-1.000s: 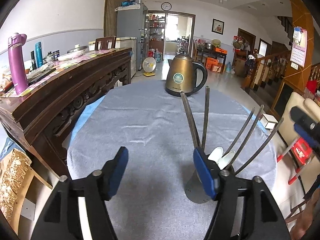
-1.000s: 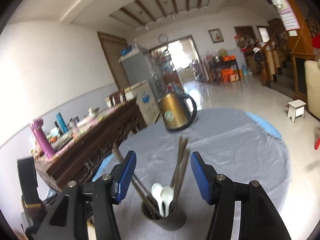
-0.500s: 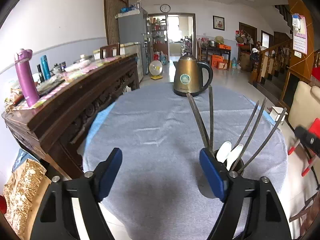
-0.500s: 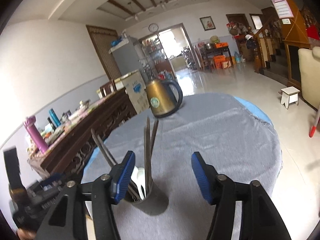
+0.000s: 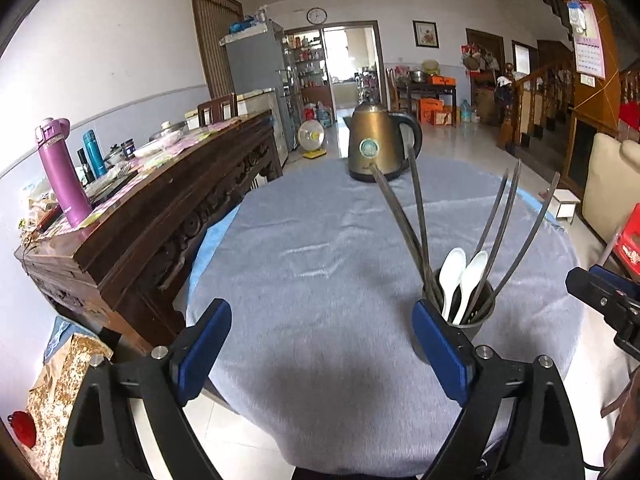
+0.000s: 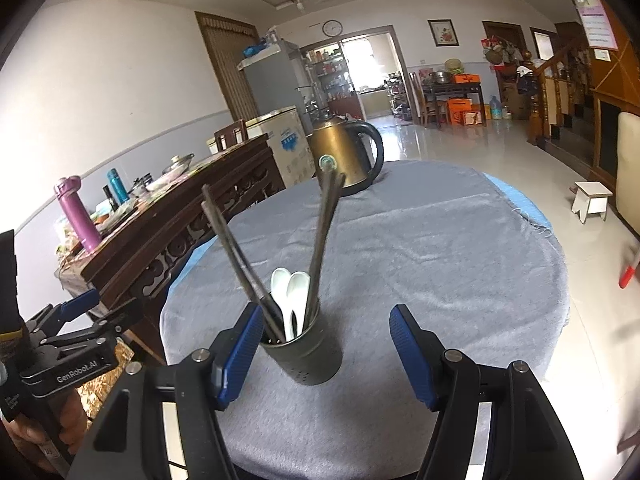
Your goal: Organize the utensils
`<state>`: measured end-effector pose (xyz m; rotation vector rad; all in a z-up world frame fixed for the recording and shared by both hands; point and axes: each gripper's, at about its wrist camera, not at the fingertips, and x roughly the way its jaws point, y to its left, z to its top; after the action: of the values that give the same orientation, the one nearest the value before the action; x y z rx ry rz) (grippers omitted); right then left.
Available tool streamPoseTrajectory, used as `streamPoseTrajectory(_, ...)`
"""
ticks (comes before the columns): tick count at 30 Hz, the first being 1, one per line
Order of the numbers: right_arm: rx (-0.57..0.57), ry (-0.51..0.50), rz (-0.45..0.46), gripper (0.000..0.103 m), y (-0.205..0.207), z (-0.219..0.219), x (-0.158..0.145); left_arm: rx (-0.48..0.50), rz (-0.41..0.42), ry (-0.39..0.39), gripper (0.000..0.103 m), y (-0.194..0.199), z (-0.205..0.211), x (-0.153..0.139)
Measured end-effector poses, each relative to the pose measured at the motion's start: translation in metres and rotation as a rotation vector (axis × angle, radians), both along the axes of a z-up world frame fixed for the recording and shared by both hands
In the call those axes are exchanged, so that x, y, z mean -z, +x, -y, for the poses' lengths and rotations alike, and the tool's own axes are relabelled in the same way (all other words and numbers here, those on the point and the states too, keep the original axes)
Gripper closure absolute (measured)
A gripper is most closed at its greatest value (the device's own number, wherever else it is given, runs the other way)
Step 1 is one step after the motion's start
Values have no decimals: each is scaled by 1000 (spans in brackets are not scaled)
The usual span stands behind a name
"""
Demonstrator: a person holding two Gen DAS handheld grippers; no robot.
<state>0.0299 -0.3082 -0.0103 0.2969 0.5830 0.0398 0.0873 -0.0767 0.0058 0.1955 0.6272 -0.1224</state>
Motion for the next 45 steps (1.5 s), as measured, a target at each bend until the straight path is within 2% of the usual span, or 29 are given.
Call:
streamPoseTrajectory(5, -12, -10, -6, 34, -2, -10, 1, -34, 6, 38, 11, -4, -1, 2)
streamPoseTrajectory(15, 7, -7, -27, 34, -7, -17, 1, -73, 13, 10, 11, -8, -10, -7)
streamPoseTrajectory(22, 4, -2, -19, 33, -18, -23, -3, -77, -24, -31, 11, -18, -15, -10)
streamPoseTrajectory(28, -6, -38, -16, 33, -23, -32, -4, -51, 6, -12, 11, -29, -8, -13)
streamPoseTrajectory(37, 58, -148, -43, 33, -23, -37, -10, -98, -44, -52, 11, -16, -20, -8)
streamPoseTrajectory(45, 73, -218, -38, 33, -27, -44, -16, -95, -51, -35, 11, -14, -17, -5)
